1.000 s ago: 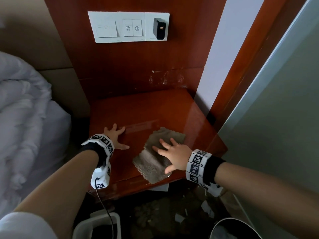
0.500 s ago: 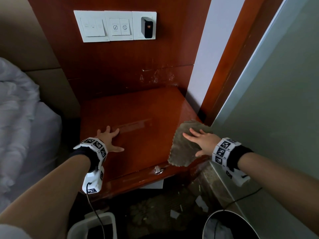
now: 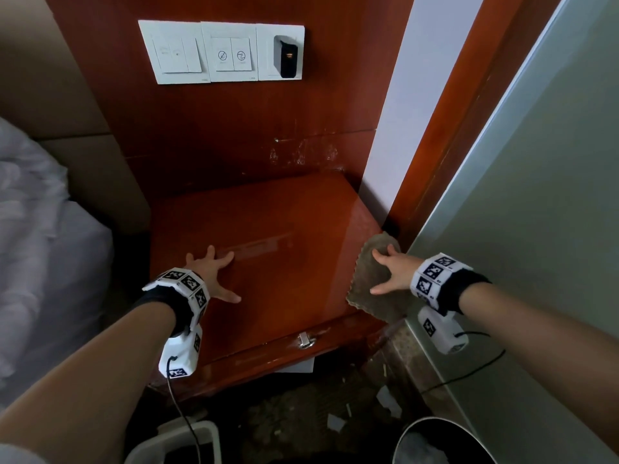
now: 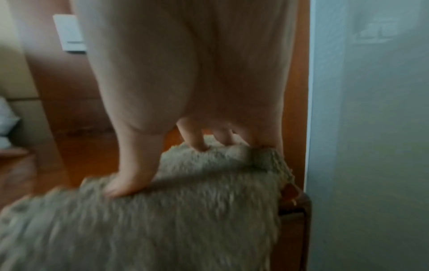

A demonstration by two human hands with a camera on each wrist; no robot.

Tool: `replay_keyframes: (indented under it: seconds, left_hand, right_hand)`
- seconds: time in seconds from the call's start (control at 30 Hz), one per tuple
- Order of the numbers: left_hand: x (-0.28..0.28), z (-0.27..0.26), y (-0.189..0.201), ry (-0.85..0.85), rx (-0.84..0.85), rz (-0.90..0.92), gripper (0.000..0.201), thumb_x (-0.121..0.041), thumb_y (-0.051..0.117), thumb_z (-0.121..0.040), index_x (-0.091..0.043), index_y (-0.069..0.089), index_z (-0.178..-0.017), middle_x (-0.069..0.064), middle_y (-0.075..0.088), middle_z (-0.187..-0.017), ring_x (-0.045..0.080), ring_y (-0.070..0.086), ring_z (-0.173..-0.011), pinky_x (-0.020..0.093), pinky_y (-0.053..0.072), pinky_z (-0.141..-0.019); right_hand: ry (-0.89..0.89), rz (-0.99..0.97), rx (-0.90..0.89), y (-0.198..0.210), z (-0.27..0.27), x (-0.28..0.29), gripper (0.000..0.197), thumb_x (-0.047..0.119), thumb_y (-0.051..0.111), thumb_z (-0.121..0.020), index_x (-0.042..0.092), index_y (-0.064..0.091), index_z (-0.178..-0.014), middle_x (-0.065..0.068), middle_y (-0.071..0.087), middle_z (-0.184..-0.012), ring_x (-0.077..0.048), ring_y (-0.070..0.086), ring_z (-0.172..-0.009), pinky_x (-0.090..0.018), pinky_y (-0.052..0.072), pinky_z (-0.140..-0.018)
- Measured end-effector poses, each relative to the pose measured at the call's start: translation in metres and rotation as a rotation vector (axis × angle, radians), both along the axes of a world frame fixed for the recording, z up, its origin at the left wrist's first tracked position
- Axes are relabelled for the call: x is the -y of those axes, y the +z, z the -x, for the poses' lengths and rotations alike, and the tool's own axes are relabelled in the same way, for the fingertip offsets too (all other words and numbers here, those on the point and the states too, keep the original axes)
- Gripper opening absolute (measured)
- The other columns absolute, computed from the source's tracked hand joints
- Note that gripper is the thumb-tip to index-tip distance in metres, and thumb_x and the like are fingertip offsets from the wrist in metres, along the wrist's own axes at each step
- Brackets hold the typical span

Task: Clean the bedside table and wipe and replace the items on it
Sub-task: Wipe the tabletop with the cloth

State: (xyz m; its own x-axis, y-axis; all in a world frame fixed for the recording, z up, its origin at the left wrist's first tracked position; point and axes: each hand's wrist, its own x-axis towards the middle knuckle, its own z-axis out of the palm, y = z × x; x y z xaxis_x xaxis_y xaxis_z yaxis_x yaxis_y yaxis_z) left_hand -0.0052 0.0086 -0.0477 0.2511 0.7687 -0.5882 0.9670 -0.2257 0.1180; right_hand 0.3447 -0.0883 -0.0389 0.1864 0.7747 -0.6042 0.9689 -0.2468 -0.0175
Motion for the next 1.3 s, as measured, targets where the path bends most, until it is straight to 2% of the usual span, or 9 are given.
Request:
replay_keyframes:
  seconds: [0.1, 0.3, 0.47, 0.7, 0.83, 0.97, 1.1, 1.3]
  left_hand:
    - [-0.007, -0.002, 0.000, -0.002, 0.005, 0.012, 0.110, -0.055, 0.072, -0.070, -0.038, -0.003, -0.149, 0.003, -0.016, -0.158, 0.046, -0.012, -0.141, 0.056, 0.012, -0.115]
    - [-0.025, -0.006, -0.001, -0.018, 0.000, 0.027, 0.113, -0.055, 0.074, -0.067, -0.041, -0.004, -0.148, 0.001, -0.019, -0.157, 0.045, -0.015, -0.141, 0.059, 0.010, -0.114]
    - [-0.043, -0.010, -0.003, -0.007, 0.014, 0.033, 0.112, -0.055, 0.074, -0.067, -0.044, -0.004, -0.147, -0.001, -0.020, -0.157, 0.045, -0.017, -0.141, 0.061, 0.010, -0.113]
    - [-0.070, -0.018, -0.002, -0.008, 0.017, 0.051, 0.114, -0.055, 0.075, -0.066, -0.045, -0.006, -0.146, 0.000, -0.022, -0.156, 0.047, -0.021, -0.139, 0.064, 0.010, -0.110]
    - [-0.082, -0.021, 0.000, -0.001, 0.013, 0.069, 0.115, -0.055, 0.076, -0.065, -0.047, -0.006, -0.146, -0.002, -0.025, -0.156, 0.048, -0.022, -0.138, 0.065, 0.010, -0.110]
    - [-0.093, -0.023, -0.003, -0.001, 0.011, 0.081, 0.117, -0.056, 0.076, -0.064, -0.048, -0.007, -0.145, -0.002, -0.026, -0.155, 0.048, -0.023, -0.137, 0.066, 0.010, -0.111]
    - [-0.099, -0.025, -0.003, 0.004, 0.020, 0.090, 0.117, -0.055, 0.077, -0.064, -0.049, -0.008, -0.144, -0.002, -0.027, -0.155, 0.049, -0.024, -0.137, 0.067, 0.008, -0.110]
    - [-0.104, -0.025, -0.005, 0.006, 0.020, 0.086, 0.117, -0.055, 0.077, -0.064, -0.050, -0.008, -0.144, -0.003, -0.027, -0.155, 0.049, -0.024, -0.136, 0.067, 0.009, -0.111]
  right_hand:
    - [0.000, -0.033, 0.033, -0.007, 0.005, -0.017, 0.101, 0.057, 0.058, -0.083, 0.018, -0.007, -0.151, -0.017, -0.013, -0.157, -0.035, 0.018, -0.144, -0.040, 0.036, -0.110]
    - [-0.026, -0.039, 0.054, -0.008, 0.005, -0.062, 0.100, 0.059, 0.056, -0.083, 0.019, -0.006, -0.151, -0.018, -0.012, -0.157, -0.038, 0.019, -0.143, -0.044, 0.033, -0.112]
    - [-0.063, -0.052, 0.080, -0.006, 0.010, -0.105, 0.098, 0.056, 0.054, -0.086, 0.014, -0.005, -0.151, -0.021, -0.010, -0.157, -0.037, 0.016, -0.144, -0.041, 0.030, -0.114]
    - [-0.096, -0.051, 0.124, -0.010, 0.014, -0.163, 0.099, 0.059, 0.051, -0.086, 0.013, -0.006, -0.151, -0.022, -0.010, -0.156, -0.041, 0.014, -0.144, -0.047, 0.024, -0.115]
    - [-0.103, -0.075, 0.121, -0.015, 0.013, -0.195, 0.099, 0.060, 0.051, -0.085, 0.013, -0.006, -0.151, -0.021, -0.010, -0.156, -0.040, 0.016, -0.143, -0.047, 0.026, -0.115]
    - [-0.106, -0.096, 0.149, -0.022, 0.009, -0.228, 0.104, 0.067, 0.050, -0.081, 0.014, -0.006, -0.151, -0.022, -0.003, -0.156, -0.041, 0.018, -0.142, -0.050, 0.028, -0.113]
    - [-0.096, -0.108, 0.180, -0.029, 0.005, -0.253, 0.110, 0.077, 0.046, -0.075, 0.016, -0.006, -0.151, -0.023, 0.000, -0.156, -0.044, 0.019, -0.141, -0.055, 0.030, -0.110]
    - [-0.089, -0.111, 0.166, -0.031, 0.005, -0.259, 0.108, 0.075, 0.046, -0.076, 0.017, -0.006, -0.151, -0.023, -0.001, -0.156, -0.045, 0.017, -0.141, -0.056, 0.030, -0.110]
